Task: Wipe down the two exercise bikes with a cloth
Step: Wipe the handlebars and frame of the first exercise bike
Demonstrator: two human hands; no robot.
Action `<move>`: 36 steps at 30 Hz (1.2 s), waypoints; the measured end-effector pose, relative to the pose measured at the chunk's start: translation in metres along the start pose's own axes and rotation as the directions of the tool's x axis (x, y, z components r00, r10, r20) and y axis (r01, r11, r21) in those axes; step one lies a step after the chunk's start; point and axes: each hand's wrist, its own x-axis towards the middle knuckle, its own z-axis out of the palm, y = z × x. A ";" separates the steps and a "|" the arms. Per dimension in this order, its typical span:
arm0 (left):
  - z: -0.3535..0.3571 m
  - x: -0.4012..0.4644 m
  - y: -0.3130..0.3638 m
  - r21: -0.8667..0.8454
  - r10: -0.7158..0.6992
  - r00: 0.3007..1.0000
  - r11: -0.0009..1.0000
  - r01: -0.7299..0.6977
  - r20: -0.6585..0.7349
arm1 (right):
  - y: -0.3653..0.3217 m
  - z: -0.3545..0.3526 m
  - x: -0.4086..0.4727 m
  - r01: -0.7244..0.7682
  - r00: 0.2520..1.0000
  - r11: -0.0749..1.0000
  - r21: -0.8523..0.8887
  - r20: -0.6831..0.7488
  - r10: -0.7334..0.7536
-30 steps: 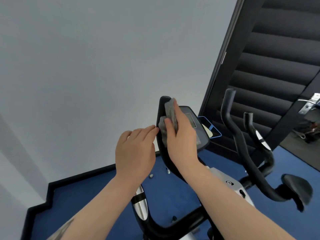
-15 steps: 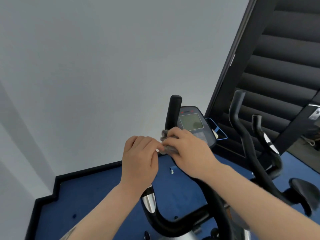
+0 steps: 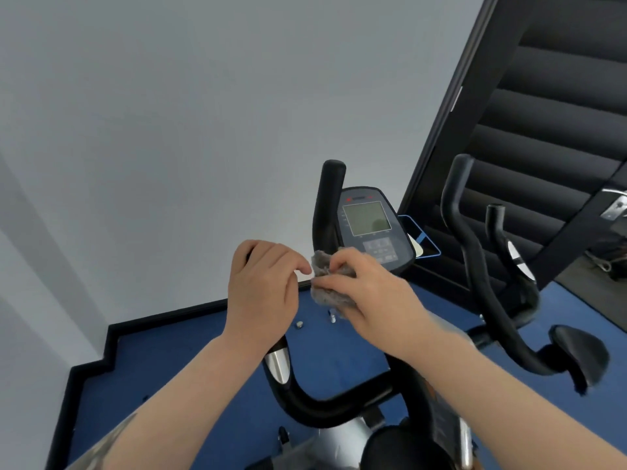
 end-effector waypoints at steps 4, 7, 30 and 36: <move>-0.003 -0.005 0.007 -0.026 -0.041 0.998 0.999 0.042 0.043 | 0.006 0.012 -0.036 0.012 0.998 0.999 0.043 0.067 -0.015; 0.002 -0.013 0.014 -0.046 0.010 0.995 0.999 -0.005 0.101 | 0.023 0.001 -0.044 -0.036 0.998 0.991 0.126 0.062 0.029; 0.005 -0.016 0.028 -0.158 0.024 0.975 0.987 0.011 0.222 | 0.027 0.021 -0.054 -0.469 0.868 0.823 0.321 -0.007 0.497; 0.007 -0.019 0.023 -0.191 -0.056 0.958 0.975 0.113 0.282 | -0.001 0.038 -0.017 -0.428 0.864 0.784 0.450 -0.050 0.501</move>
